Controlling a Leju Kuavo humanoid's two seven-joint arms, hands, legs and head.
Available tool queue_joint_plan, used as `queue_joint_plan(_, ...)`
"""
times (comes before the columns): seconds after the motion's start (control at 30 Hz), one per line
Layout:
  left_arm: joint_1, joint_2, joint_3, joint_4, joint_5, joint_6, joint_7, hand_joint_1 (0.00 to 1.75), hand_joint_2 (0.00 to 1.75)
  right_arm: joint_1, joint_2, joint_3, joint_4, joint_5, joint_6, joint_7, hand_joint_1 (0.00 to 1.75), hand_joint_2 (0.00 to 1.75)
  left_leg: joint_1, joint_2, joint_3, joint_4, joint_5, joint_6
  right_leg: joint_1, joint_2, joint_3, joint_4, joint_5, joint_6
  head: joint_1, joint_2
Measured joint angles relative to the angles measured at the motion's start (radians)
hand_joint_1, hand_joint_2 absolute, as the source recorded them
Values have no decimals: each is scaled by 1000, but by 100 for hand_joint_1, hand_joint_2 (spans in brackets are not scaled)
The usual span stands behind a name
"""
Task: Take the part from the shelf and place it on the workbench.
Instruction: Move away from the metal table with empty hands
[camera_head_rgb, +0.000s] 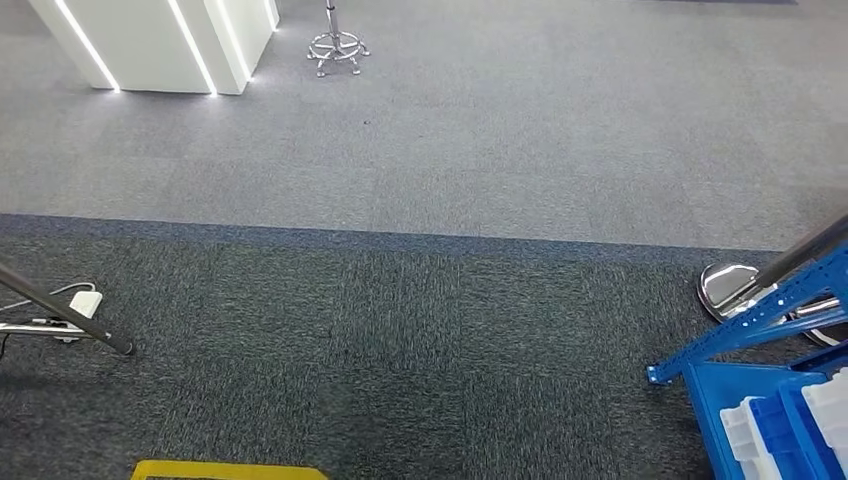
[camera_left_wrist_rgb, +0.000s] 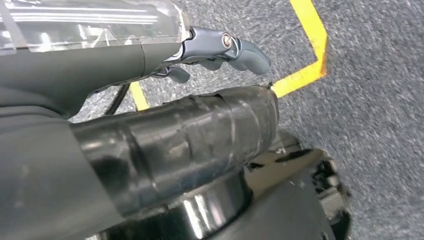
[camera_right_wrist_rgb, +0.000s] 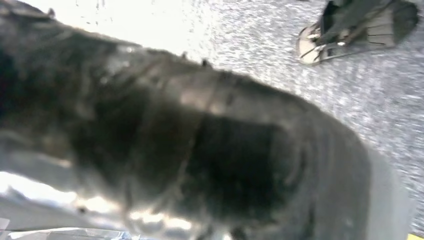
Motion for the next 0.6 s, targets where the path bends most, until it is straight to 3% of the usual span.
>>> queue_joint_plan(0.07, 4, 0, 4, 0, 3, 4, -9, 0, 0, -2, 0, -1, -1, 8, 1, 1, 0, 0, -3, 29, -1, -1, 1, 4, -1, -46, -58, 121, -66, 5, 2, 0)
queue_joint_plan(0.1, 5, 1, 7, 0, 5, 6, -14, 0, 0, -4, 1, -1, -2, 12, 2, 1, 0, 0, -4, 44, -2, -1, 0, 5, -3, -53, -83, 173, -84, 8, 2, 0)
queue_joint_plan(0.13, 5, 1, 10, 0, 8, 9, -19, 0, 0, -4, 1, -2, -2, 15, 3, 0, 0, 0, -5, 58, -2, -1, -1, 4, -6, -58, -93, 198, -86, 12, 2, 0)
queue_joint_plan(0.17, 4, 1, 14, 0, 13, 14, -25, 0, 0, -5, 1, -3, -2, 18, 4, 0, 0, 0, -4, 71, -1, 0, -3, 3, -9, -64, -84, 184, -68, 14, 2, 0)
queue_joint_plan(0.2, 2, 1, 18, 0, 17, 18, -31, 0, 0, -6, 0, -4, -2, 22, 5, -1, 0, 0, -4, 82, 0, 1, -5, 1, -12, -73, -56, 134, -37, 16, 2, 0)
queue_joint_plan(0.27, -1, 2, 28, 0, 27, 27, -41, 0, 0, -11, 0, -6, -2, 32, 9, -2, 0, 0, -6, 100, 4, 7, -13, -9, -12, -119, 15, 2, 17, 14, 2, 0)
queue_joint_plan(0.33, -3, 3, 39, 0, 38, 35, -50, 0, 0, -18, 0, -7, -1, 42, 13, -3, 0, 0, -10, 116, 8, 13, -21, -22, -5, -144, 46, -60, 31, 4, 1, 0)
queue_joint_plan(0.4, -7, 5, 50, 0, 52, 39, -58, 0, 0, -23, 0, -8, 0, 53, 18, -3, 0, 0, -11, 133, 15, 13, -25, -33, -1, -125, 44, -62, 31, -9, 0, 0)
queue_joint_plan(0.43, -10, 6, 56, 0, 62, 40, -62, 0, 0, -24, -1, -8, 1, 58, 20, -2, 0, 0, -8, 130, 18, 16, -31, -39, -2, -116, 44, -65, 33, -14, 0, 0)
queue_joint_plan(0.5, -13, 8, 72, -1, 82, 40, -71, 0, 0, -29, -1, -8, 3, 68, 22, -1, 0, 0, -4, 90, 0, 69, -72, -48, -7, -96, 46, -71, 39, -27, -1, 0)
queue_joint_plan(0.57, -11, 11, 93, -1, 103, 41, -81, 0, 0, -35, 0, -8, 6, 75, 24, 0, 0, 0, -2, 42, -56, 193, -140, -52, -6, -75, 43, -71, 41, -35, -2, 0)
queue_joint_plan(0.6, -9, 13, 103, -1, 112, 42, -85, 0, 0, -37, 0, -8, 8, 77, 25, 0, 0, 0, -2, 33, -85, 255, -163, -52, -5, -62, 42, -70, 42, -37, -2, 0)
